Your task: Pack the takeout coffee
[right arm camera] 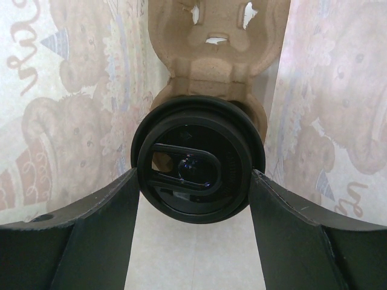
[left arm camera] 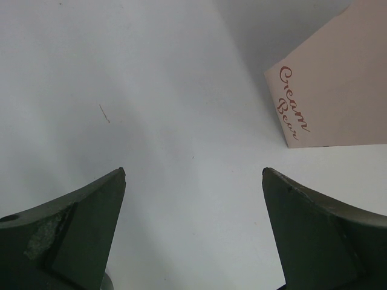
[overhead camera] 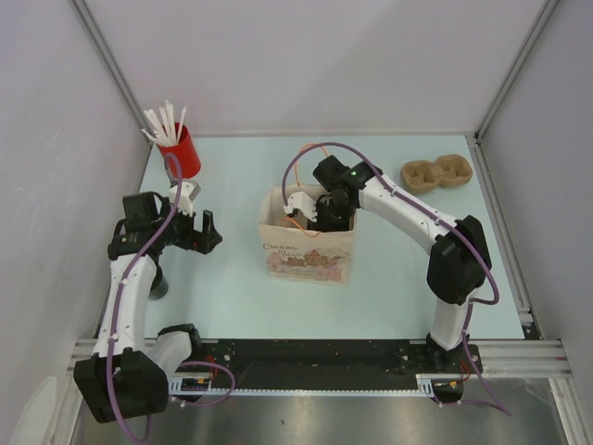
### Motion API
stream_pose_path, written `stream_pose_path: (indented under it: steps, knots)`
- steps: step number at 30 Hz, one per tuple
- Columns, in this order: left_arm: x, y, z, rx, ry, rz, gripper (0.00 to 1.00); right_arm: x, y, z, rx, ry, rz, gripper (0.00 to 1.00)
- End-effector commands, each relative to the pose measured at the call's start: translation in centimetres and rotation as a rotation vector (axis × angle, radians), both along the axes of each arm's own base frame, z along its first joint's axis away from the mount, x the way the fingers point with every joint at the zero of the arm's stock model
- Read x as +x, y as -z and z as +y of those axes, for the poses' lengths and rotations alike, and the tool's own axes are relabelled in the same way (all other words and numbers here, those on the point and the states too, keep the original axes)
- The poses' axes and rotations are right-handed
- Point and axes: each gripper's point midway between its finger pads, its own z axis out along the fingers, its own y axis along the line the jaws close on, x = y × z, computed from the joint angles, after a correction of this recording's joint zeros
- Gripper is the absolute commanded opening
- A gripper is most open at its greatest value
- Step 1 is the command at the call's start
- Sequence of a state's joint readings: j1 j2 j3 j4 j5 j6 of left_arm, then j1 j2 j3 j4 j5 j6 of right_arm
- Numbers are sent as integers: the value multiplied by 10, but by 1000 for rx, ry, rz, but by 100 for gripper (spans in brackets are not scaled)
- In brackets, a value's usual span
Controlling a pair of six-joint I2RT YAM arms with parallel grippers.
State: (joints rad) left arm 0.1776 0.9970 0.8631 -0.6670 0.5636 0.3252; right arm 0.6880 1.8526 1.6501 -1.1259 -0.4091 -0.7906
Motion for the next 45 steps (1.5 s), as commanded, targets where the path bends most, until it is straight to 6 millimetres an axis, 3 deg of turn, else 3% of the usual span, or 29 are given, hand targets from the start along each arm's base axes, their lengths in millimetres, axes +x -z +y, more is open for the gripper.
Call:
stream_pose_path:
  steps: [1, 8, 13, 20, 23, 33, 39, 45]
  knots:
    - [3, -4, 0, -3, 25, -36, 100, -25, 33, -35, -182, 0, 120, 56]
    - [3, -4, -1, -4, 25, -37, 99, -26, 38, -39, -211, 0, 126, 63]
    - [3, -5, -1, -4, 27, -37, 100, -26, 17, -33, -160, -15, 106, 71]
    - [3, -5, -1, -6, 26, -40, 99, -22, -40, -17, -27, -25, 35, 95]
    - [3, -5, 0, -4, 24, -40, 99, -19, -59, -13, 13, -23, -8, 100]
    - [3, -7, 0, -5, 25, -44, 100, -11, -94, -4, 102, 6, -79, 100]
    - [3, -6, -1, -8, 25, -41, 100, -9, -149, 4, 233, 23, -195, 100]
    - [2, -7, -1, -9, 28, -43, 99, -9, -199, 0, 342, 62, -334, 100]
